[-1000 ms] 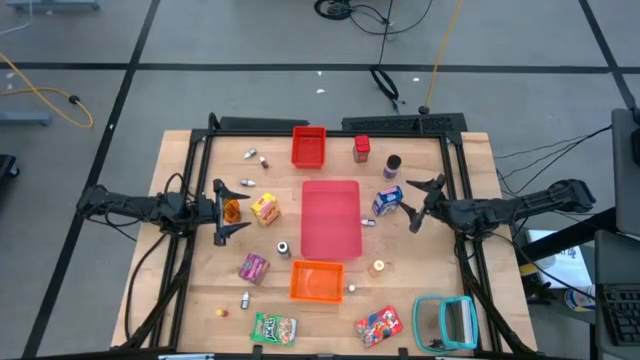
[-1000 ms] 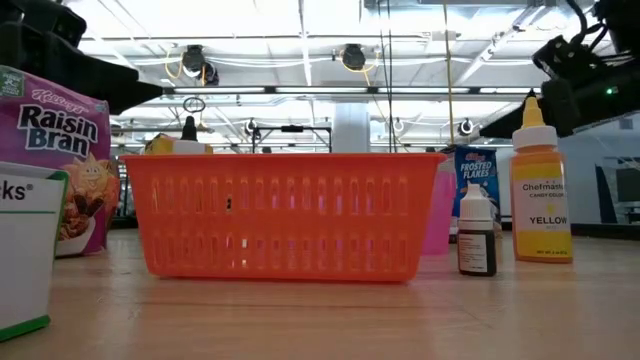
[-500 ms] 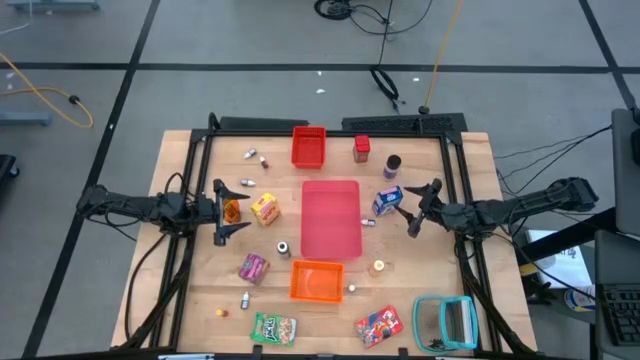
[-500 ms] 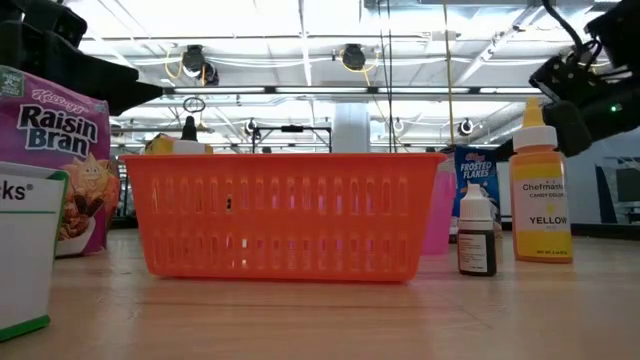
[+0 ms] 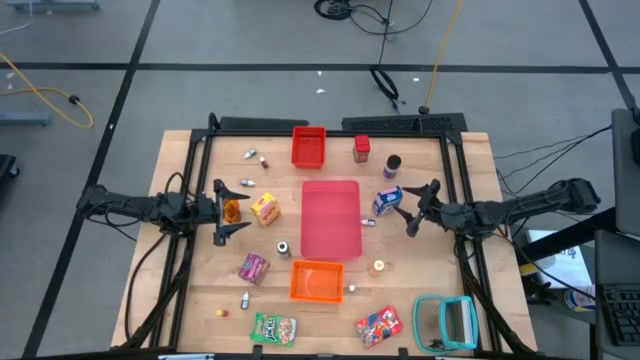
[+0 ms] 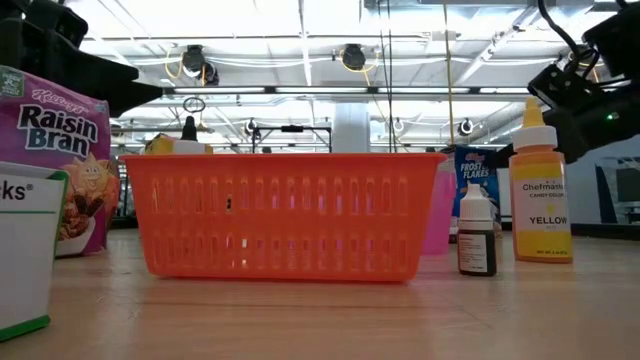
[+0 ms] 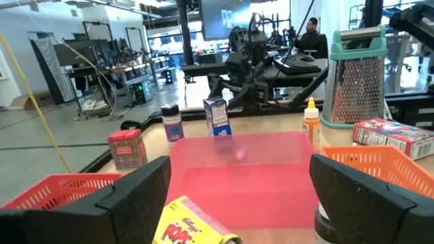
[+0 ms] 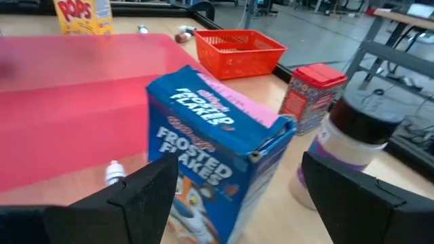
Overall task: Pick & Place Kitchen Items
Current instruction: Put the blue cereal box into the pink bin
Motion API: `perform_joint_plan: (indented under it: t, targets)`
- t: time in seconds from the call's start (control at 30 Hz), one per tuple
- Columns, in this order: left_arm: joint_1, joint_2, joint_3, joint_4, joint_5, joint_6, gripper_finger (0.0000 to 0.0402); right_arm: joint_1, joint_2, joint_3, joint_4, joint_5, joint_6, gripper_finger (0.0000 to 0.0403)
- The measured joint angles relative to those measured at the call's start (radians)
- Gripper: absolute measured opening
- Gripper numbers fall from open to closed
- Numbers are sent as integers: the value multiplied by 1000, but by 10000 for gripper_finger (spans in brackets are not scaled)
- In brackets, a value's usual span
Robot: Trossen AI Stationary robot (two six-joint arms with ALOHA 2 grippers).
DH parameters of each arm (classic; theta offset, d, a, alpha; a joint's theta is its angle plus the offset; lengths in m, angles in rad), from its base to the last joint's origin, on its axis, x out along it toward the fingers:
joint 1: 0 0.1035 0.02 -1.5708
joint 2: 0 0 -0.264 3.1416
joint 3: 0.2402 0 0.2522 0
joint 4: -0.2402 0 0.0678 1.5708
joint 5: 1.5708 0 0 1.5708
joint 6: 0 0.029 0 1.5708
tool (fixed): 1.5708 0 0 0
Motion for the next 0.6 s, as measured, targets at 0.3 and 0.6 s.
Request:
perform_joint_plan:
  t: [0.3,0.6]
  targets:
    - [0,0,0,0,0,0,351,-108,1,-1,29,-148,-68,304]
    - [0,0,0,0,0,-1,351,-224,2,-2,88,-306,-183,304]
